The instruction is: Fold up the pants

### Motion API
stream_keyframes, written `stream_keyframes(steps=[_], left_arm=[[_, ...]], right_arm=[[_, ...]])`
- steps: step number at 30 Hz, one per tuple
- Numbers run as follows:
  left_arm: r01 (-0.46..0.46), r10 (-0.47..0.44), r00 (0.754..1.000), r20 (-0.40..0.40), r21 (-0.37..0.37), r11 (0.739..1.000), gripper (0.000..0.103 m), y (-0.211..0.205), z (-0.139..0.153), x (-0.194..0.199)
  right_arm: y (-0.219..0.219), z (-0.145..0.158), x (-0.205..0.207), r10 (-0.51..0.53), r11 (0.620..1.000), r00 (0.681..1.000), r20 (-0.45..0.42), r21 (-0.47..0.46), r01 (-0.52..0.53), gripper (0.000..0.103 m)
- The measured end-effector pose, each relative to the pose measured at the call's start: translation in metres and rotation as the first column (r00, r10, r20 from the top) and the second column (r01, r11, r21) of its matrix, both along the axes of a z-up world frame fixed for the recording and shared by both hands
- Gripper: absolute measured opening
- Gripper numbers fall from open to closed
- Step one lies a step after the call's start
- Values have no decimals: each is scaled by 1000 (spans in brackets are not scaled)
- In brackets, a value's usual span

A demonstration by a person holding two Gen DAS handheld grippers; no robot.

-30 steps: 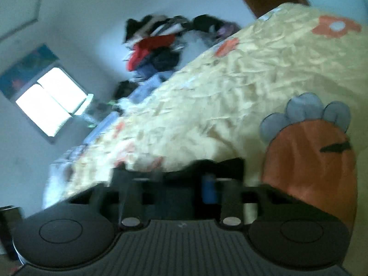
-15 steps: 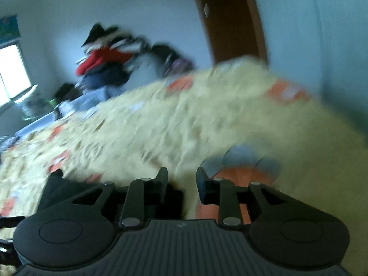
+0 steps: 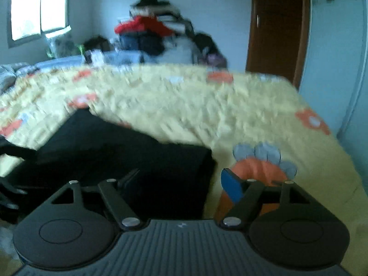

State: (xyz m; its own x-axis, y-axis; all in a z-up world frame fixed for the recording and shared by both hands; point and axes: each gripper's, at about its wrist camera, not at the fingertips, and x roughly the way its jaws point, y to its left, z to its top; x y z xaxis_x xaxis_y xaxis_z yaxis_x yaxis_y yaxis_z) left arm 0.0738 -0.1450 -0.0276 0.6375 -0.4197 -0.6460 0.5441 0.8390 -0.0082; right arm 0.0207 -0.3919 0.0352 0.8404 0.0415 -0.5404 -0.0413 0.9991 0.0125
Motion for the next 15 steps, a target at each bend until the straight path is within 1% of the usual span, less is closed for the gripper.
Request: stream_keyframes(steps=[2, 3, 5, 7, 8, 9, 11, 13, 15], left_arm=[[-11, 11, 1000, -9, -10, 1000, 103, 1, 0, 2], [-13, 13, 1000, -6, -5, 1000, 103, 0, 0, 2], [-18, 18, 1000, 5, 9, 1000, 103, -3, 0, 0], [-29, 29, 999, 15, 17, 999, 103, -4, 0, -2], [-31, 31, 999, 19, 22, 999, 103, -6, -1, -3], [-34, 33, 999, 26, 28, 999, 103, -8, -1, -5], [-41, 40, 999, 35, 30, 999, 103, -9, -2, -7], [-48, 47, 998, 37, 31, 998, 103, -9, -2, -8], [-50, 49, 998, 40, 33, 998, 103, -9, -1, -9]], right_arm=[[11, 8, -9, 42, 999, 998, 38, 11, -42, 76], [16, 9, -12, 62, 998, 997, 41, 3, -62, 76], [27, 4, -7, 84, 995, 996, 3, -54, -84, 76], [32, -11, 2, 47, 989, 997, -66, -138, -56, 76], [30, -18, 3, 32, 987, 996, -81, -156, -44, 77], [26, -21, 1, 28, 991, 997, -75, -130, -37, 79], [14, -23, 0, 14, 999, 996, -85, -47, -18, 80], [10, -26, -2, 3, 999, 996, -86, -31, -5, 85], [8, -28, -4, 2, 1000, 996, -89, -13, -3, 85]])
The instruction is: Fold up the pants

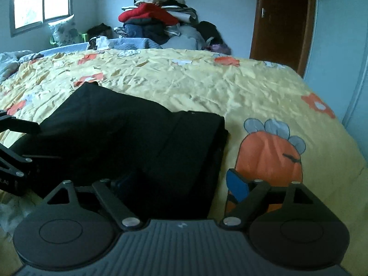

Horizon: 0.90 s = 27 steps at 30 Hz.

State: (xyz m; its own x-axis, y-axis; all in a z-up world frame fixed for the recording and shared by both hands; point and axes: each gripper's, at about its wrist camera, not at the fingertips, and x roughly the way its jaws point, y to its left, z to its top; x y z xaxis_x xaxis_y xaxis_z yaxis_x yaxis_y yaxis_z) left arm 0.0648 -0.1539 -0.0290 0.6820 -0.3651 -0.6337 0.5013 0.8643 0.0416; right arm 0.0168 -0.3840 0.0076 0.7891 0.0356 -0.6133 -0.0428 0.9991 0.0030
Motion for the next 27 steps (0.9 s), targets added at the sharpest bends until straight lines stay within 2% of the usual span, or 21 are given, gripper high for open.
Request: stream_keyframes(steps=[8, 11, 13, 15, 17, 19, 21, 22, 27], left_arm=[[-5, 5, 1000, 9, 17, 1000, 103, 7, 8, -5], [-63, 61, 993, 97, 13, 998, 103, 22, 19, -4], [-112, 112, 987, 115, -7, 994, 103, 37, 26, 3], [-129, 132, 990, 42, -73, 989, 102, 58, 27, 19], [-135, 118, 988, -102, -177, 975, 101, 78, 22, 40], [-150, 86, 969, -232, -274, 950, 100, 92, 13, 57], [-150, 39, 948, -316, -335, 930, 100, 99, 3, 68], [-146, 16, 938, -345, -353, 924, 100, 100, -1, 73], [-59, -61, 949, -310, -363, 930, 102, 89, -6, 75]], right_arm=[[-10, -10, -4, -41, 996, 999, 2, 79, 40, 98], [-16, -11, -2, -44, 991, 999, -20, 125, 46, 101], [-21, -8, -1, -36, 985, 999, -36, 167, 42, 101], [-28, -5, -1, -2, 977, 999, -42, 215, 11, 101], [-30, -5, 0, 37, 970, 998, -41, 241, -26, 101], [-34, -6, 3, 64, 965, 997, -49, 257, -50, 101], [-41, -6, 6, 88, 955, 995, -43, 289, -72, 101], [-46, -6, 8, 98, 943, 994, -43, 323, -79, 101], [-58, -6, 23, 174, 891, 984, -43, 432, -138, 102]])
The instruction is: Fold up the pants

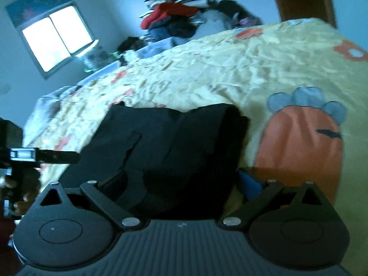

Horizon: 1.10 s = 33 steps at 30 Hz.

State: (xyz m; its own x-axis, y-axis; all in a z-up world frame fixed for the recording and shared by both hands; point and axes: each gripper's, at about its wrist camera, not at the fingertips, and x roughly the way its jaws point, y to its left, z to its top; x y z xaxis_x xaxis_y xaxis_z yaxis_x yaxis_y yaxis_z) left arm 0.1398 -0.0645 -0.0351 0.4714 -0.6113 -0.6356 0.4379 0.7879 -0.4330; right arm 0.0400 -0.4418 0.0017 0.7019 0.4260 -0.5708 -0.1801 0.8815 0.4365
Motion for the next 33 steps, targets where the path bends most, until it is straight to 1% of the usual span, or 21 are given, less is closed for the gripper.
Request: stream_keyframes(steps=[1, 3, 5, 9, 10, 11, 12, 13, 14, 15, 16, 17, 18, 19, 20, 22, 24, 26, 29, 33], left_arm=[[16, -16, 1000, 12, 4, 1000, 102, -3, -1, 1], [50, -50, 998, 33, 1, 999, 102, -9, -2, 4], [81, -79, 996, 44, -25, 996, 102, -13, -5, 8], [81, -78, 996, 41, -98, 992, 102, -16, -11, 16], [83, -79, 996, 44, -107, 991, 99, -17, -12, 17], [82, -77, 996, 48, -108, 991, 99, -17, -12, 16], [79, -74, 996, 55, -102, 992, 96, -18, -11, 14], [72, -66, 996, 67, -86, 994, 86, -17, -10, 12], [55, -50, 995, 86, -55, 997, 77, -18, -8, 8], [32, -30, 994, 106, -17, 999, 56, -17, -7, 5], [12, -12, 993, 114, 3, 1000, 47, -16, -6, 3], [3, -2, 995, 105, -14, 1000, 43, -11, -7, 4], [-8, 11, 996, 93, -33, 999, 36, -8, -7, 5], [-23, 27, 996, 81, -52, 998, 32, -4, -7, 6], [-31, 36, 996, 77, -60, 998, 31, -2, -7, 6], [-43, 49, 994, 94, -61, 997, 23, -1, -3, 3], [-44, 52, 988, 147, -57, 997, 18, -2, 5, -5], [-43, 55, 980, 191, -66, 997, 17, 0, 15, -12], [-57, 76, 971, 225, -88, 994, 16, 7, 27, -17], [-107, 122, 944, 307, -64, 992, 16, 22, 44, -16]], right_arm=[[0, 0, 3, 16, 1000, 1000, -1, 21, -16, 102], [-2, -4, 10, 62, 991, 998, 0, 117, -62, 102], [-5, -8, 14, 68, 982, 998, 4, 179, -68, 102], [-7, -13, 16, 50, 974, 998, 42, 217, -58, 103], [-6, -13, 15, 41, 975, 998, 49, 218, -51, 103], [-4, -13, 14, 30, 976, 998, 56, 213, -41, 103], [-2, -13, 14, 18, 978, 998, 58, 204, -29, 103], [4, -11, 12, 10, 985, 998, 62, 169, -21, 102], [10, -9, 10, 13, 993, 998, 68, 119, -21, 101], [16, -7, 9, 10, 998, 997, 70, 67, -15, 96], [21, -5, 7, -4, 1000, 998, 66, 17, 3, 84], [23, -3, 6, -29, 1000, 998, 59, -9, 29, 73], [21, -3, 5, -54, 998, 997, 49, -11, 55, 48], [15, -4, 3, -76, 997, 996, 43, 20, 76, 42], [11, -5, 1, -91, 995, 995, 44, 53, 89, 41], [13, -6, -3, -110, 993, 993, 45, 56, 107, 37], [20, 1, -5, -118, 992, 991, 60, 51, 115, 32], [25, 11, -6, -107, 993, 990, 87, 62, 102, 31], [38, 30, -3, -64, 997, 989, 134, 50, 57, 30], [65, 48, 15, 10, 999, 985, 175, 35, -16, 30]])
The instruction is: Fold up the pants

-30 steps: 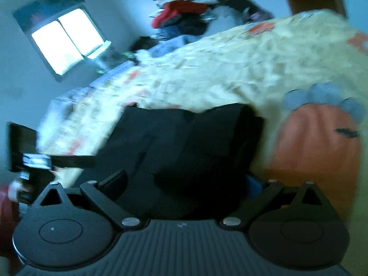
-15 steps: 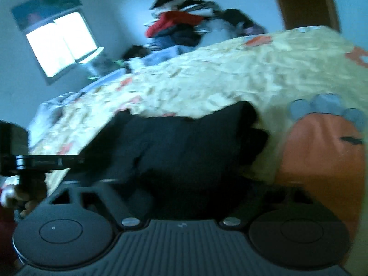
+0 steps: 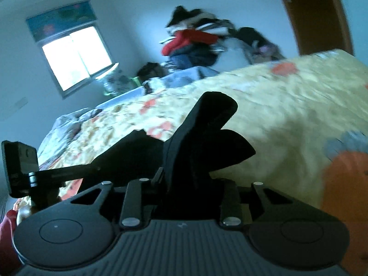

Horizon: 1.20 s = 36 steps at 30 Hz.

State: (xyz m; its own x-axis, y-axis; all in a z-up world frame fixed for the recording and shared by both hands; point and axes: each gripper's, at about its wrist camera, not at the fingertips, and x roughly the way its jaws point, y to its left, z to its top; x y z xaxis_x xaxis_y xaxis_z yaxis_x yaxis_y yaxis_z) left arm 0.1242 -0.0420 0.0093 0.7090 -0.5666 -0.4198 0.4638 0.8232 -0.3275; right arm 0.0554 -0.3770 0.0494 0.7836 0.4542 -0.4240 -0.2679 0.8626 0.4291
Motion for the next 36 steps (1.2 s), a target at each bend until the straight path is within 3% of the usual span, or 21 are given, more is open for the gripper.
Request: stream_keyframes(steps=[4, 7, 9, 11, 13, 16, 17, 18, 19, 21, 22, 24, 26, 28, 30, 34, 36], left_arm=[[-57, 56, 998, 29, 38, 998, 16, 18, 10, 16], [-97, 95, 995, 22, 115, 989, 20, 28, 9, 36], [-133, 143, 989, -49, 175, 976, 24, 35, -1, 50], [-179, 199, 975, -97, 187, 966, 33, 47, -8, 52], [-226, 245, 966, -86, 188, 956, 47, 60, -9, 42], [-260, 271, 962, -11, 251, 932, 50, 56, 3, 25], [-248, 254, 967, 10, 252, 935, 52, 51, 8, 22], [-217, 218, 976, 20, 241, 946, 60, 43, 13, 18], [-176, 176, 984, 21, 227, 958, 75, 35, 16, 17], [-95, 92, 995, 22, 207, 974, 97, 15, 15, 15], [-71, 68, 997, 19, 218, 973, 101, 5, 11, 16], [-59, 66, 998, -15, 291, 955, 99, -13, -6, 22], [-60, 86, 994, -61, 352, 934, 99, -18, -30, 34], [-71, 87, 996, -34, 334, 940, 99, -13, -35, 30], [-101, 111, 994, -7, 348, 932, 98, -12, -26, 20], [-175, 155, 984, 84, 337, 925, 103, -6, -15, -5], [-167, 155, 986, 62, 372, 913, 103, -11, -23, -6]], right_arm=[[24, 3, 30, 33, 999, 999, 19, 1, -33, 30], [40, -2, 55, 31, 999, 1000, 5, -18, -31, 31], [49, -12, 70, 8, 996, 999, -50, -88, -13, 35], [60, -24, 75, -54, 975, 996, -76, -219, 36, 41], [62, -27, 67, -77, 958, 996, -55, -281, 58, 47], [55, -13, 51, -178, 922, 983, 39, -342, 180, 48], [55, -4, 46, -194, 910, 977, 92, -354, 215, 49], [58, 5, 43, -178, 915, 976, 124, -344, 211, 49], [61, 12, 44, -135, 927, 982, 135, -332, 173, 49], [78, 16, 52, -33, 934, 993, 110, -351, 69, 50], [88, 13, 57, 6, 927, 997, 80, -374, 24, 50], [103, -6, 69, 22, 894, 1000, 0, -448, -19, 49], [104, -30, 75, -1, 863, 1000, -21, -505, -9, 50], [94, -28, 68, -44, 894, 999, -17, -447, 32, 51], [90, -15, 52, -80, 892, 997, -2, -446, 71, 52], [97, -13, 23, -16, 921, 1000, 4, -389, 16, 60], [100, -28, 17, -15, 908, 1000, -26, -419, 2, 63]])
